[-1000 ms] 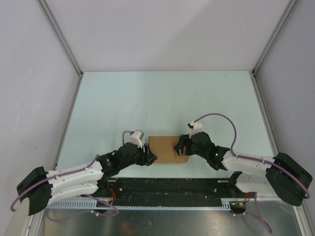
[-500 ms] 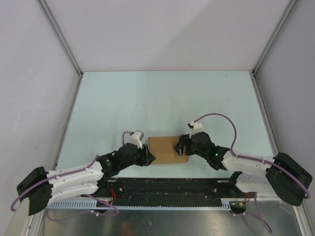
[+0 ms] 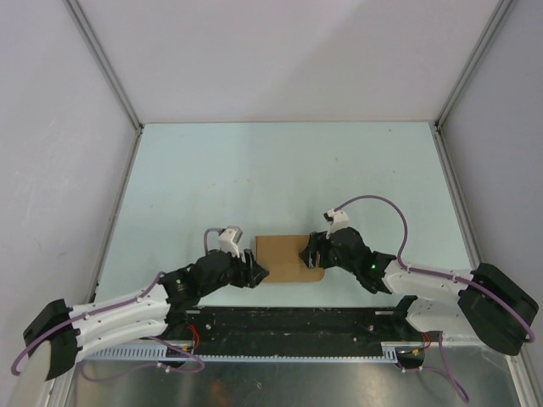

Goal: Fold the paper box

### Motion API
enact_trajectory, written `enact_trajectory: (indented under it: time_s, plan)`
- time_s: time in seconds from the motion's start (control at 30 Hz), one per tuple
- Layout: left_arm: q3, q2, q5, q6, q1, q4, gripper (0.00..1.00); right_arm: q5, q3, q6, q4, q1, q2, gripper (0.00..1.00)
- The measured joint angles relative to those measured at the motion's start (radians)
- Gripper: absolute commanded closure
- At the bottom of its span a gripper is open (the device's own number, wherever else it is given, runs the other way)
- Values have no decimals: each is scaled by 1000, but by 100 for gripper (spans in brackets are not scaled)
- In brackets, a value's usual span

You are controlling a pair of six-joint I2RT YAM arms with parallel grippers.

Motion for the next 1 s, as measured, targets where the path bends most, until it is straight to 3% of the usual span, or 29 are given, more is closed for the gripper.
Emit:
enact_trajectory:
  time_s: [0.63,1.0]
  plan:
    - [0,-74,-84,11,0,-69,29,128,0,45,-140,6,-163,27]
    - [0,-96,-203,60,0,-53,25,212,-10,142,-300,120,-304,27]
